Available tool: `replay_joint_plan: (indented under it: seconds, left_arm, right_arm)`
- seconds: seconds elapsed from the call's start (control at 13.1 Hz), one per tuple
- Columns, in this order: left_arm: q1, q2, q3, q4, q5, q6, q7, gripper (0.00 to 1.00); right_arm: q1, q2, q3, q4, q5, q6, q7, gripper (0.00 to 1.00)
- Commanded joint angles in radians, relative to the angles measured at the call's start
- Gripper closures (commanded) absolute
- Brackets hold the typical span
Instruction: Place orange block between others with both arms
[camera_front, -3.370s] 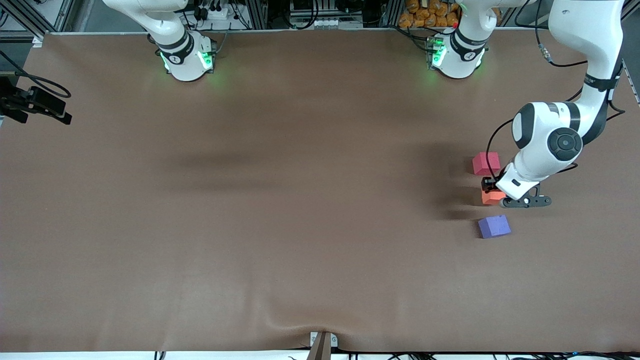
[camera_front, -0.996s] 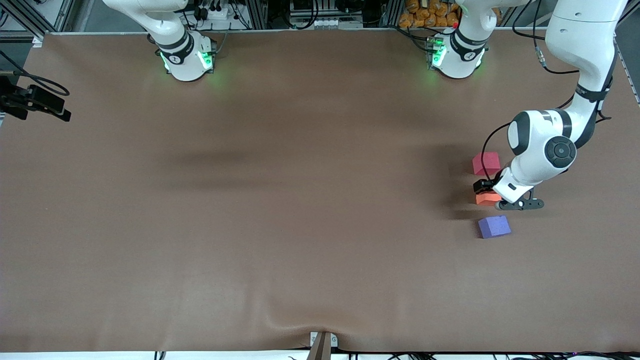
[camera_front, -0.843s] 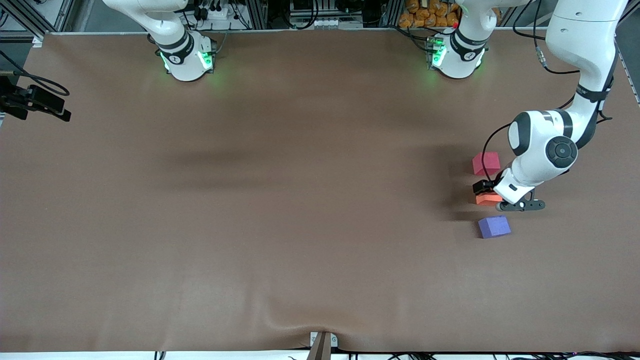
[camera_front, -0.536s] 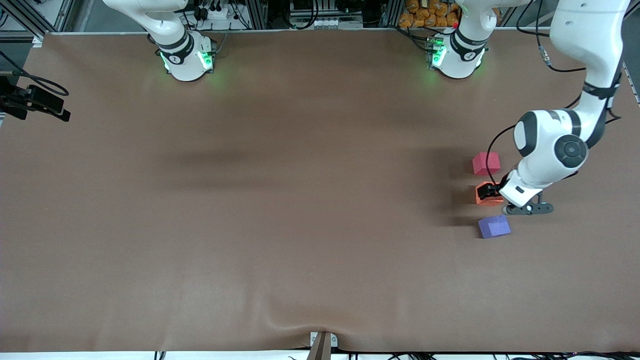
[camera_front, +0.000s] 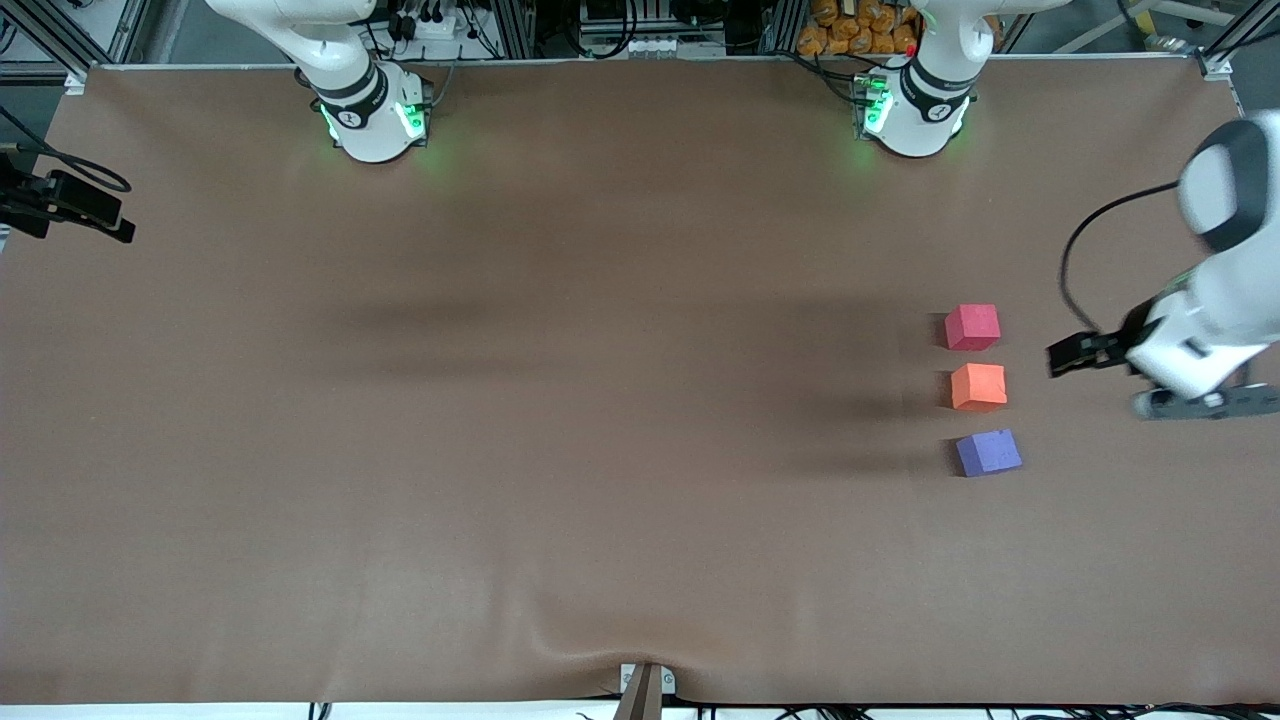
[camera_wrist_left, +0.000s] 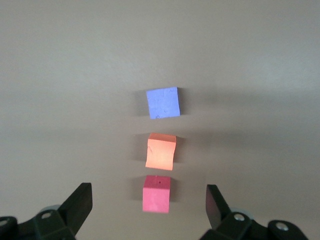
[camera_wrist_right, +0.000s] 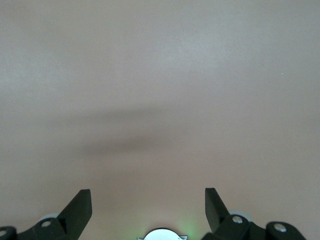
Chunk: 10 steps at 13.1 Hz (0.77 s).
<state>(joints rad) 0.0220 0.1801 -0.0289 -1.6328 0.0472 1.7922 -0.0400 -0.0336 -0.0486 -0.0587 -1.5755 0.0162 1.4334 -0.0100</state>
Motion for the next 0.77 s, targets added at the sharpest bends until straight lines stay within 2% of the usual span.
replay_joint_plan:
  seconds: [0.0, 0.23, 0.54, 0.69]
  left_arm:
    - [0.009, 0.004, -0.006, 0.158, -0.023, -0.152, 0.011, 0.00]
    - [0.003, -0.082, -0.008, 0.168, -0.037, -0.201, -0.035, 0.00]
    - [0.006, -0.143, -0.026, 0.160, -0.040, -0.280, -0.049, 0.00]
    - [0.004, -0.192, -0.026, 0.116, -0.056, -0.278, -0.051, 0.00]
  right_arm:
    - [-0.019, -0.008, 0.011, -0.009, 0.007, -0.002, -0.007, 0.00]
    - [-0.020, -0.008, 0.011, -0.009, 0.007, -0.002, -0.007, 0.00]
    - [-0.026, -0.008, 0.011, -0.009, 0.008, -0.002, -0.007, 0.00]
    - [-0.026, -0.008, 0.011, -0.009, 0.008, -0.005, -0.007, 0.00]
